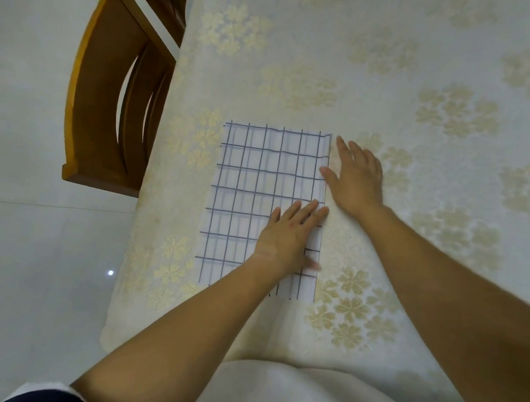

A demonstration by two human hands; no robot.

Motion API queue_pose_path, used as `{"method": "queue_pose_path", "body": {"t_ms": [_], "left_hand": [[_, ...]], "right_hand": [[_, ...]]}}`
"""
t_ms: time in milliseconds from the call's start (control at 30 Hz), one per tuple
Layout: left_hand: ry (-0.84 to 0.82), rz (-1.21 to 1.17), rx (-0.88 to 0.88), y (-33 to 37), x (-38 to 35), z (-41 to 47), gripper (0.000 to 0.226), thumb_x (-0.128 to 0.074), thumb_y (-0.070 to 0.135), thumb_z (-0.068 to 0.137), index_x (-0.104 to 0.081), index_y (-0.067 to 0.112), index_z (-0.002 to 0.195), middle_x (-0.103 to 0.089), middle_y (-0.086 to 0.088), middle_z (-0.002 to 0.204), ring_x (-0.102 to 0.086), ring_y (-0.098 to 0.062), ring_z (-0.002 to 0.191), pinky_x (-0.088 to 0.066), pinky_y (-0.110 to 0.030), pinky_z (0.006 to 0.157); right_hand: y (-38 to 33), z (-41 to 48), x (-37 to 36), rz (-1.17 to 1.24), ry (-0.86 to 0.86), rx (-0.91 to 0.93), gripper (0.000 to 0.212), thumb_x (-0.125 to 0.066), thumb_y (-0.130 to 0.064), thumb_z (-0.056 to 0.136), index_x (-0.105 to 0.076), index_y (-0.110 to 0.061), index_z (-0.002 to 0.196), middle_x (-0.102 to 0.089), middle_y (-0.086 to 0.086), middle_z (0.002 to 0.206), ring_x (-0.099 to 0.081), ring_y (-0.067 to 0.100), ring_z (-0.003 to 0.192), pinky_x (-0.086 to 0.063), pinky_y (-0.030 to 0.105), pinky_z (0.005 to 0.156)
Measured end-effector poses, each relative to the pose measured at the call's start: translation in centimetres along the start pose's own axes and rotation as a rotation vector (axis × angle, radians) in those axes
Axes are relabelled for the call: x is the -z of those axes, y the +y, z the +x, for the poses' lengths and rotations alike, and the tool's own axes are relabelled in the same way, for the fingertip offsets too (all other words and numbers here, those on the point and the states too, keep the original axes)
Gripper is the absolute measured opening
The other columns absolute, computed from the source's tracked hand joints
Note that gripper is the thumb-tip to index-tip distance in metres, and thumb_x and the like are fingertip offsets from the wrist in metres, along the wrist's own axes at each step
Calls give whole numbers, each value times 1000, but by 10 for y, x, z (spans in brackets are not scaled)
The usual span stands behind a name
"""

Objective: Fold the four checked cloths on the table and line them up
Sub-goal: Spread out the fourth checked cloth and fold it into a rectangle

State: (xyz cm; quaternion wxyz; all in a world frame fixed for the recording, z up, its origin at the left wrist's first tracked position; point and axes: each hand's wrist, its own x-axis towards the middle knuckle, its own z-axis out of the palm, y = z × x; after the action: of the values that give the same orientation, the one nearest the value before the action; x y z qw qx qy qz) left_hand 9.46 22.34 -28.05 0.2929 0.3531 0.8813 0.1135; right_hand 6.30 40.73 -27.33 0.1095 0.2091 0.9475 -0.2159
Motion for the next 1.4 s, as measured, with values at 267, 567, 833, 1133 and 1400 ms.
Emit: {"method": "queue_pose_path", "body": {"t_ms": [267,567,833,1133,1400], "left_hand": [[170,264,-207,-12,30,26,63,-73,18,87,-48,33,143,-46,-2,145,-48,-30,123,-42,-44,97],[56,596,-535,9,50,44,21,-60,22,96,-67,24,116,-60,-2,132,-40,-27,140,-3,-51,123],[93,413,-266,-12,79,64,18,-53,16,101,-67,28,103,-73,2,100,-62,-23,106,-14,-45,122],[62,31,-151,-54,94,74,22,-52,23,104,-67,8,110,-57,-9,106,-54,-23,93,-40,-31,78],[208,-363,124,-68,109,80,16,-51,25,105,-62,14,99,-65,-1,96,-57,-14,81,-39,-15,60]], "right_hand": [[-12,-138,-61,-43,45,-209,39,-62,-57,87,-63,-21,100,-58,6,108,-53,28,105,-44,41,89],[18,-132,-25,307,-176,-193,24,-79,-32,82,-59,-23,75,-58,-11,65,-57,12,66,-46,28,65],[87,-101,34,146,-409,-75,18,-85,-29,76,-70,-21,73,-68,-5,70,-63,8,67,-44,19,59],[121,-33,77,-76,-417,-101,24,-68,-26,94,-70,-8,109,-58,-8,82,-53,15,77,-39,28,73],[120,-1,67,201,-37,-213,22,-66,-27,95,-72,-9,105,-69,11,116,-59,29,115,-42,29,88]]}}
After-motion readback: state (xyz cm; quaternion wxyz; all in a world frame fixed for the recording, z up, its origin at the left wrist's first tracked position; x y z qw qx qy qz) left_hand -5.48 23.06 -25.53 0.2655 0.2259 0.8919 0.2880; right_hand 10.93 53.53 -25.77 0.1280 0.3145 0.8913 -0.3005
